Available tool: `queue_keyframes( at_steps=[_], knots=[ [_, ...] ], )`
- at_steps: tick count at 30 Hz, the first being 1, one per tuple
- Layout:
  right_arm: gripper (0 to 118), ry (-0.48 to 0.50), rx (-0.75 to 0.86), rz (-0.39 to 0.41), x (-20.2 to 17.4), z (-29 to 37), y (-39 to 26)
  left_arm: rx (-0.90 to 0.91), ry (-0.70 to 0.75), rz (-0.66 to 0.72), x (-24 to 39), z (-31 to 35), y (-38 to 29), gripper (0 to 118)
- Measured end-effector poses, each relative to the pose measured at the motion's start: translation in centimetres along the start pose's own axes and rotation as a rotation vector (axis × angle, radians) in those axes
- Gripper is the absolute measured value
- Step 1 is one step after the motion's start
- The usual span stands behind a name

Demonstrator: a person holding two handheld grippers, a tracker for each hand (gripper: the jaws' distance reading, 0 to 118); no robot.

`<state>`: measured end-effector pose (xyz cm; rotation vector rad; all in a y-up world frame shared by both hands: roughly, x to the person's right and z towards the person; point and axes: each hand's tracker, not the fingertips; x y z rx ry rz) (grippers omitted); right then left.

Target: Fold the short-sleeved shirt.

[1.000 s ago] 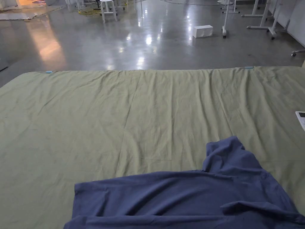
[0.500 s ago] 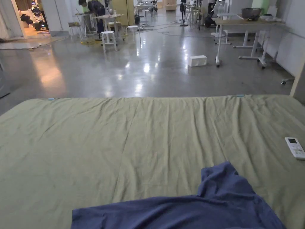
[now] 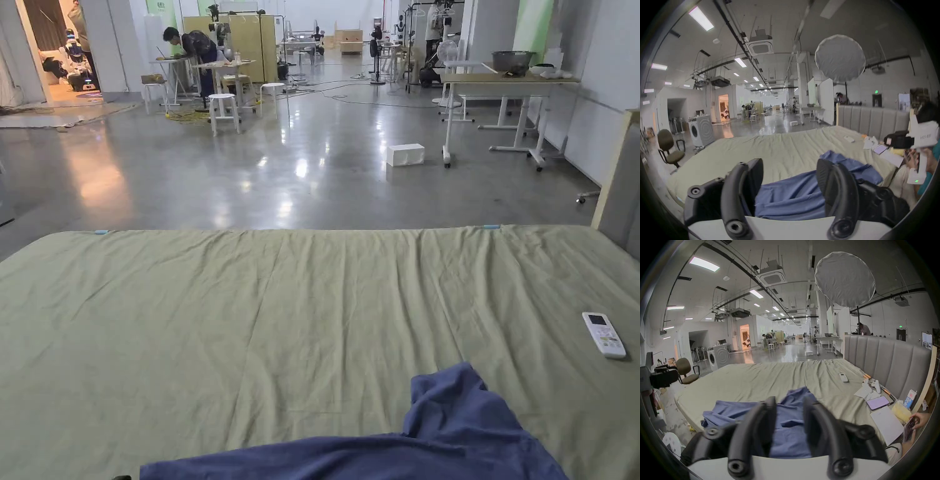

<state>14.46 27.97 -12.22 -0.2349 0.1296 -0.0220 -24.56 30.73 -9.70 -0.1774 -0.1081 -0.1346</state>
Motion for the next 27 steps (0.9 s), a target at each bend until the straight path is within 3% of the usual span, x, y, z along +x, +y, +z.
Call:
queue_keyframes(
  at_steps=[3, 4, 5, 7, 8, 10, 13, 17, 23, 27],
  knots=[
    [9, 0.025, -0.032, -0.040, -0.4, -0.5, -0.4, -0.033, -0.019, -0.045, 0.3, 0.1, -0.6, 9],
    [1, 0.034, -0.036, -0.041, -0.4, -0.6, -0.6, -0.036, -0.022, -0.032, 0.2, 0.3, -0.6, 6],
    [0, 0.035, -0.041, -0.033, -0.6, -0.6, -0.7, -0.046, -0.049, 0.014, -0.1, 0.6, -0.6, 0],
    [0, 0.019, -0.049, -0.009, -1.0, -0.5, -0.8, -0.059, -0.092, 0.025, 0.0, 0.9, -0.6, 0],
    [0, 0.025, -0.052, -0.005, -1.0, -0.4, -0.8, -0.087, 0.000, -0.047, 0.5, 0.9, -0.6, 0],
    [0, 0.030, -0.055, -0.007, -1.0, -0.3, -0.8, -0.125, -0.010, -0.094, 0.6, 0.9, -0.7, 0],
    [0, 0.027, -0.060, -0.004, -1.1, -0.2, -0.8, -0.125, -0.054, 0.018, 0.0, 1.1, -1.0, 0],
    [0, 0.024, -0.064, -0.010, -0.9, -0.1, -0.8, -0.130, -0.019, 0.030, -0.9, 0.7, -1.4, 0],
    [0, 0.042, -0.106, -0.074, -0.1, -0.7, -1.6, -0.162, -0.029, 0.184, -3.2, -0.7, -2.1, 0],
    [0, 0.047, -0.131, -0.091, 0.1, -1.0, -2.2, -0.189, -0.019, 0.206, -5.1, -3.2, -2.7, 0]
  ],
)
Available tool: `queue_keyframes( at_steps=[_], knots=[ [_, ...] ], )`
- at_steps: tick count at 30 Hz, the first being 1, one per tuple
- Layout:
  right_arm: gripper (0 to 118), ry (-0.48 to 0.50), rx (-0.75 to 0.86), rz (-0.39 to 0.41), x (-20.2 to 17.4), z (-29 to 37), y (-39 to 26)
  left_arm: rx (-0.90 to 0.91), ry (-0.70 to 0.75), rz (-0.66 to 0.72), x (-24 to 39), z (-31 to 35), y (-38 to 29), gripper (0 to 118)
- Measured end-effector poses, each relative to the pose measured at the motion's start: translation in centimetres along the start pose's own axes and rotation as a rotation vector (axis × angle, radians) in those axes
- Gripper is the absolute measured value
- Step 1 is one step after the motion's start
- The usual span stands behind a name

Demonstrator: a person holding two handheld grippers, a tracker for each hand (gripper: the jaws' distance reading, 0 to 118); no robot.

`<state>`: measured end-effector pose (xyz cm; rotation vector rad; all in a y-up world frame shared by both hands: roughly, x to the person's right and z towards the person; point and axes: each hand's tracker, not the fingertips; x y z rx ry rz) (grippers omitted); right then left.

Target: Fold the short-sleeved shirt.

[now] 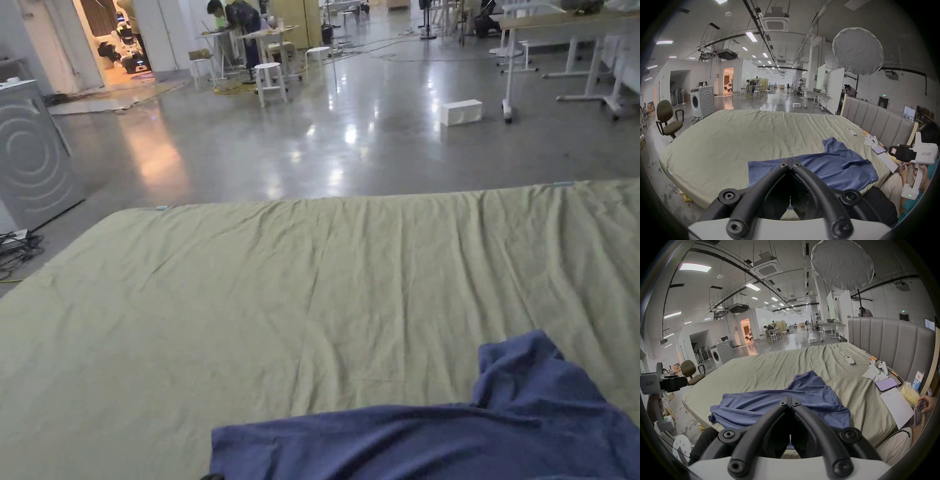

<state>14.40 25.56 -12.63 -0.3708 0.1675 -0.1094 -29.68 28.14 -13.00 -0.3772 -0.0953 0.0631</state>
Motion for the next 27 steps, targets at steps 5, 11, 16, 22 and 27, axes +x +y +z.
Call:
queue_keyframes(
  at_steps=[5, 11, 16, 22, 27],
  knots=[
    [0, 0.000, -0.045, -0.020, 0.7, -1.3, -0.7, -0.049, 0.049, -0.001, -3.7, -7.3, 0.2, 0],
    [0, -0.018, -0.121, -0.045, 1.8, -2.7, -2.0, -0.214, 0.098, 0.088, -9.3, -20.1, -1.2, 72],
    [0, -0.048, -0.175, -0.052, 2.4, -2.6, -2.9, -0.457, 0.134, 0.120, -11.4, -27.9, -4.2, 72],
    [0, -0.080, -0.227, -0.061, 3.3, -2.5, -3.8, -0.563, 0.190, 0.079, -10.3, -30.7, -6.6, 72],
    [0, -0.085, -0.234, -0.073, 3.5, -2.6, -4.0, -0.583, 0.204, 0.056, -9.5, -31.2, -6.2, 61]
  ],
)
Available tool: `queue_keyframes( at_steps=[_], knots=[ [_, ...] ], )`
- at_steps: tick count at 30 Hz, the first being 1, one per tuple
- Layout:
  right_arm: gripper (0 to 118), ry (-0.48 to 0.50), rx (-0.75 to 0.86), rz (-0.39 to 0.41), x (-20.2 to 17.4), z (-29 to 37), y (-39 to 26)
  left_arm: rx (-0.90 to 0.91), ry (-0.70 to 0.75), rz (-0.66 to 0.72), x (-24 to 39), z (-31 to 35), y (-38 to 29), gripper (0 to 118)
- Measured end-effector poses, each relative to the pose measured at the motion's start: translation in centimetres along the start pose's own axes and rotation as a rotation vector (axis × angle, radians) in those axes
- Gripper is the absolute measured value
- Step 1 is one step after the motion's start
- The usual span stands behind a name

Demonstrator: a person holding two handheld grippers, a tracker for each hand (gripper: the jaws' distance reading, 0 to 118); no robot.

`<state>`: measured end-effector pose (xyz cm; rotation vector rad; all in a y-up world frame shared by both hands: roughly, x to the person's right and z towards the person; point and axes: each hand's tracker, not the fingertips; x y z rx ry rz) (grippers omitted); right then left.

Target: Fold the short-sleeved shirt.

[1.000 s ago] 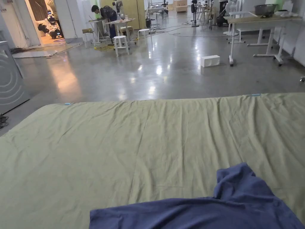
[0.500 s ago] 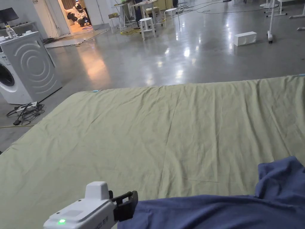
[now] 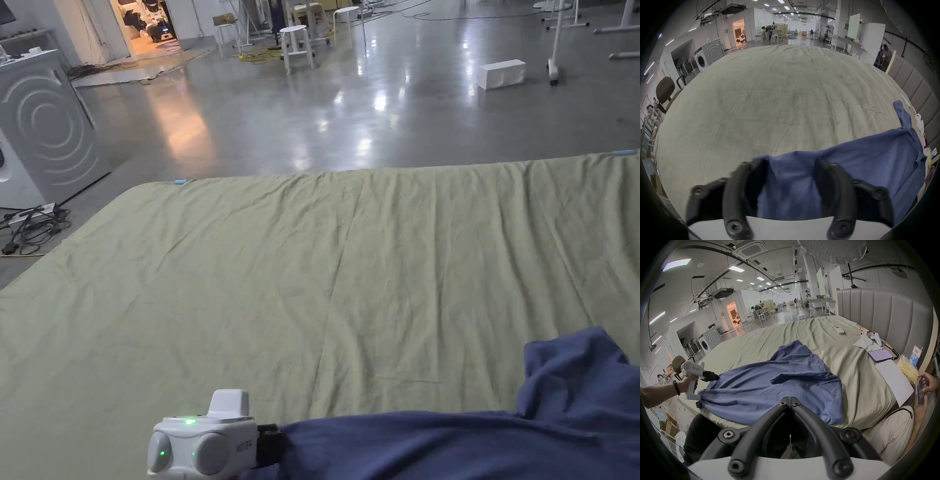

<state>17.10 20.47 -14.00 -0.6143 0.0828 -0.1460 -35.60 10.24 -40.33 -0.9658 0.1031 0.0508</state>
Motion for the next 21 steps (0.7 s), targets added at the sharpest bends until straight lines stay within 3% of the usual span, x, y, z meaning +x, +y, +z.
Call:
queue_keyframes(
  at_steps=[2, 5, 9, 10, 11, 13, 14, 18, 21],
  knots=[
    [0, 0.006, 0.000, -0.010, 0.1, -0.2, -0.1, 0.011, -0.063, -0.005, 0.4, 0.3, 0.2, 3],
    [0, 0.019, -0.006, -0.010, 0.3, -1.1, 0.3, -0.039, -0.120, -0.028, 1.6, -0.5, 0.0, 3],
    [0, 0.034, 0.036, 0.116, 0.9, -3.9, 3.3, -0.074, -0.076, -0.080, 2.0, -1.5, 0.6, 3],
    [10, 0.039, 0.044, 0.135, 1.0, -4.9, 4.7, -0.085, -0.080, -0.085, 1.9, -1.5, 0.8, 3],
    [30, 0.046, 0.035, 0.138, 1.3, -6.5, 6.1, -0.094, -0.088, -0.095, 1.8, -1.5, 1.1, 3],
    [86, 0.067, -0.012, 0.141, 2.4, -10.6, 8.8, -0.109, -0.103, -0.105, 1.5, -1.7, 1.4, 3],
    [93, 0.076, -0.082, 0.130, 3.2, -13.2, 10.0, -0.116, -0.110, -0.099, 1.3, -1.8, 1.5, 3],
    [91, 0.178, -0.173, 0.047, 6.7, -22.7, 14.0, -0.132, -0.115, -0.108, 1.3, -1.9, 1.7, 3],
    [91, 0.082, -0.248, -0.057, 8.9, -28.4, 15.7, -0.145, -0.122, -0.167, 1.5, -1.8, 1.9, 3]
  ],
)
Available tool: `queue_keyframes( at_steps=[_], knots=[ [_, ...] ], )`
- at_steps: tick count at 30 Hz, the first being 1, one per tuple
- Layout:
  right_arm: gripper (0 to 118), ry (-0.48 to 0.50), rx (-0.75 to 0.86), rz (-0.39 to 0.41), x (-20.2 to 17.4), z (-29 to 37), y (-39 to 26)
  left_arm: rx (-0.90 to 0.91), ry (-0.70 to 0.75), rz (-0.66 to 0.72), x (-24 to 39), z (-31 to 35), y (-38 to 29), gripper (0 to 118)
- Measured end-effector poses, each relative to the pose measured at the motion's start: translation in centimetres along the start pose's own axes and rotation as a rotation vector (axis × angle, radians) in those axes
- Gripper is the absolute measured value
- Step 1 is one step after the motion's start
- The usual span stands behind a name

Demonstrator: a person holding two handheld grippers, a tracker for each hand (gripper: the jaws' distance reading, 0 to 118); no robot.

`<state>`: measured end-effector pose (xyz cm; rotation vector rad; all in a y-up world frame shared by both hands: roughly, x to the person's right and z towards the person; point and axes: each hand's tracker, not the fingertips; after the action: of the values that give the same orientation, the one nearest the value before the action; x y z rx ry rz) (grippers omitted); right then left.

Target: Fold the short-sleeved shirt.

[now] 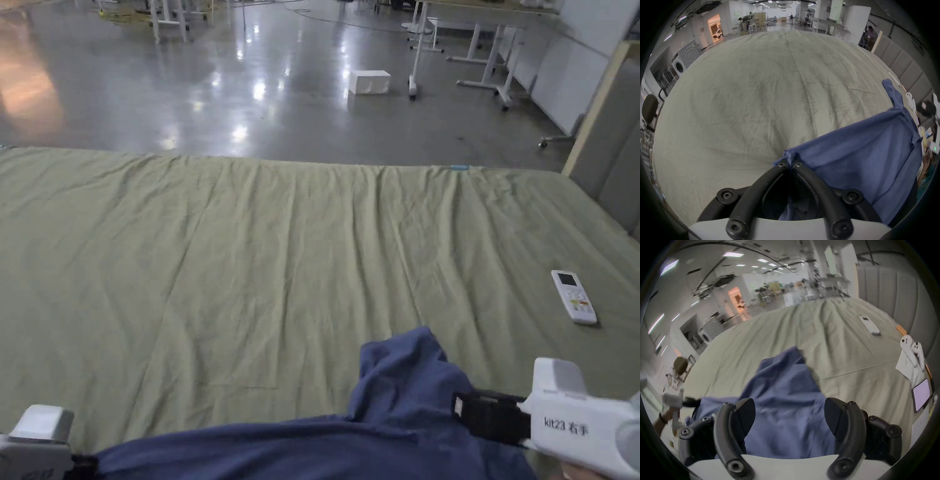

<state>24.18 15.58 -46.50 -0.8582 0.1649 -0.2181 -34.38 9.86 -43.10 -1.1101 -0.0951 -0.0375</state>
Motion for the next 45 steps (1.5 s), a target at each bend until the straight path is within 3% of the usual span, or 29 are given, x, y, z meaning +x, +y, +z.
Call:
queue_keyframes(
  at_steps=[4, 6, 7, 10, 12, 13, 14, 16, 19, 23, 25, 30, 34, 40, 42, 44, 45],
  knots=[
    [91, -0.080, -0.125, -0.069, 2.7, -5.6, 1.9, -0.011, -0.013, -0.023, -0.3, -0.2, 0.3, 3],
    [90, -0.091, -0.180, 0.002, 2.6, -7.7, 2.0, -0.016, -0.023, -0.017, -0.6, -0.2, 0.4, 3],
    [85, -0.096, -0.203, 0.059, 2.1, -8.1, 1.8, -0.019, -0.029, -0.012, -0.6, -0.2, 0.4, 3],
    [64, -0.232, -0.208, 0.281, -0.5, -8.2, 0.8, -0.017, -0.038, 0.003, -0.7, -0.2, 0.3, 3],
    [39, -0.196, -0.200, 0.224, -0.6, -7.6, 1.1, -0.010, -0.038, 0.018, -0.7, -0.1, 0.2, 3],
    [1, -0.191, -0.194, 0.207, -0.9, -7.2, 1.1, 0.000, -0.033, 0.044, -0.6, 0.1, 0.0, 3],
    [0, -0.154, -0.185, 0.190, -0.8, -6.9, 1.0, 0.016, -0.024, 0.110, -0.2, 0.5, -0.2, 3],
    [0, -0.160, -0.204, 0.187, -0.8, -6.5, 0.8, 0.030, -0.027, 0.173, -0.2, 1.1, -0.4, 3],
    [0, -0.130, -0.134, 0.174, -1.2, -3.3, 0.7, 0.135, -0.058, 0.123, -0.3, 3.3, -1.1, 3],
    [0, -0.067, -0.013, 0.209, -2.0, 5.3, -0.5, 0.251, -0.136, 0.112, -1.4, 9.5, -3.0, 3],
    [0, -0.054, 0.038, 0.175, -2.3, 10.5, -2.7, 0.319, -0.179, 0.109, -2.1, 12.6, -4.7, 3],
    [0, -0.041, 0.028, 0.051, -0.8, 18.2, -11.4, 0.296, -0.211, 0.112, -2.7, 16.4, -11.2, 3],
    [0, -0.074, -0.090, 0.087, -0.7, 18.3, -18.5, 0.170, -0.226, 0.121, -2.1, 14.2, -16.0, 3],
    [0, -0.085, -0.134, -0.029, -0.3, 15.1, -22.0, 0.168, -0.230, 0.149, -2.7, 11.3, -18.5, 3],
    [2, -0.088, -0.109, -0.033, -0.1, 15.1, -21.4, 0.184, -0.236, 0.158, -3.0, 11.8, -18.4, 4],
    [32, -0.108, -0.087, -0.005, -0.5, 15.3, -20.9, 0.203, -0.229, 0.140, -3.2, 12.3, -18.4, 22],
    [54, -0.126, -0.066, 0.015, -0.3, 15.7, -20.9, 0.219, -0.216, 0.132, -3.3, 12.6, -18.5, 40]
  ],
)
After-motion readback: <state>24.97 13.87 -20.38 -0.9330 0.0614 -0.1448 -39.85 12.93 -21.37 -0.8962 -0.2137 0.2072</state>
